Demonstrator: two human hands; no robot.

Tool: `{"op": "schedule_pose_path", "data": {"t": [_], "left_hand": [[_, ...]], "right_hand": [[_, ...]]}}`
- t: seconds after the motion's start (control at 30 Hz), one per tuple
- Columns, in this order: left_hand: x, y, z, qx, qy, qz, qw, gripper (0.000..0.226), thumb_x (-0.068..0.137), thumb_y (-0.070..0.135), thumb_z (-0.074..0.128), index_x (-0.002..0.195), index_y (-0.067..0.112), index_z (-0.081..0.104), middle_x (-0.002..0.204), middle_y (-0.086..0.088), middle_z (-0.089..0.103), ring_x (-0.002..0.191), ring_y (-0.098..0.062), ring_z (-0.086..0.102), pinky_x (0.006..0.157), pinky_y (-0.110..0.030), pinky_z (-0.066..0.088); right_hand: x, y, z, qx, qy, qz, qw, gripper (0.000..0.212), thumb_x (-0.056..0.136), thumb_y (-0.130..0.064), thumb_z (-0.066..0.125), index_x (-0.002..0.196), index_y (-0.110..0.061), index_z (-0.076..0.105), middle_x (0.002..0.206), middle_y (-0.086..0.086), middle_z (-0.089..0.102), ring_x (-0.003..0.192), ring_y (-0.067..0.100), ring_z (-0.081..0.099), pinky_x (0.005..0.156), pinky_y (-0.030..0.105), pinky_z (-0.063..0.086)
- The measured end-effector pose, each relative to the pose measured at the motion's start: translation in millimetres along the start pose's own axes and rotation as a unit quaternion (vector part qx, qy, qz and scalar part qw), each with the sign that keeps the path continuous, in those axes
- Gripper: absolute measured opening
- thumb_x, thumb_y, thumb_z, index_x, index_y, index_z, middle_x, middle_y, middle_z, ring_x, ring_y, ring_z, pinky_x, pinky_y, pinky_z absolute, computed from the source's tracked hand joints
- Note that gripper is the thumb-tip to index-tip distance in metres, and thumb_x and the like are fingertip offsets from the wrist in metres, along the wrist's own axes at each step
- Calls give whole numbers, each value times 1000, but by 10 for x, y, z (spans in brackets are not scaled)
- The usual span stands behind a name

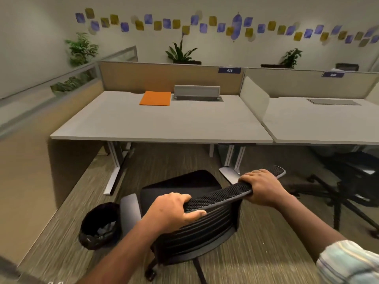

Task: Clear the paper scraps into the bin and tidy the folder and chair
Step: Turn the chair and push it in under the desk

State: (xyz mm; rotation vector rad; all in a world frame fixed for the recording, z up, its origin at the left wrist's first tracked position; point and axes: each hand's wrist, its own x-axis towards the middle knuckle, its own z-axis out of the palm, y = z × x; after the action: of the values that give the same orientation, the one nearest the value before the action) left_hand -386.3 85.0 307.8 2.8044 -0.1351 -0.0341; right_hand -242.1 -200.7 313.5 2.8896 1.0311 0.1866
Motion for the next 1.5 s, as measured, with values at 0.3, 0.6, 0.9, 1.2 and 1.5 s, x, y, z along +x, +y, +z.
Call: {"op": "schedule_pose_path", "data": {"t": [0.3, 0.6, 0.9, 1.2, 1.5], "left_hand": [[61, -897, -387, 9, -8, 37, 999, 96, 56, 96, 30, 126, 34, 52, 116, 14, 65, 100, -3, 58, 82, -26, 49], [307, -1636, -649, 37, 51, 71, 995, 73, 59, 94, 35, 95, 38, 66, 76, 21, 66, 69, 3, 58, 55, -19, 41], [649, -2050, -711, 57, 67, 84, 993, 75, 61, 93, 32, 101, 38, 65, 79, 21, 65, 70, 2, 55, 55, -20, 39], [1041, -2407, -811, 150, 126, 56, 979, 97, 61, 93, 14, 122, 31, 59, 99, 7, 71, 86, -16, 60, 68, -32, 48], [1565, -2771, -943, 108, 114, 23, 987, 97, 59, 94, 16, 123, 34, 57, 104, 9, 71, 91, -13, 62, 74, -34, 51]], "right_hand": [[326, -733, 87, 10, 46, 31, 998, 81, 64, -92, 30, 110, -33, 61, 105, -13, 68, 100, 13, 61, 92, 39, 43], [780, -1187, 161, 16, 116, 51, 992, 75, 65, -94, 28, 91, -32, 62, 86, -12, 68, 81, 11, 62, 78, 35, 46], [1290, -1247, 207, 18, 78, 80, 994, 87, 57, -100, 21, 94, -32, 62, 87, -14, 65, 83, 12, 60, 77, 35, 42], [1931, -1258, 207, 28, 92, 79, 992, 98, 51, -101, 7, 88, -29, 62, 81, -12, 64, 74, 12, 56, 69, 32, 37], [2637, -1153, 361, 32, 106, 84, 990, 77, 57, -98, 26, 73, -27, 50, 74, -9, 60, 74, 18, 58, 71, 37, 37]]}}
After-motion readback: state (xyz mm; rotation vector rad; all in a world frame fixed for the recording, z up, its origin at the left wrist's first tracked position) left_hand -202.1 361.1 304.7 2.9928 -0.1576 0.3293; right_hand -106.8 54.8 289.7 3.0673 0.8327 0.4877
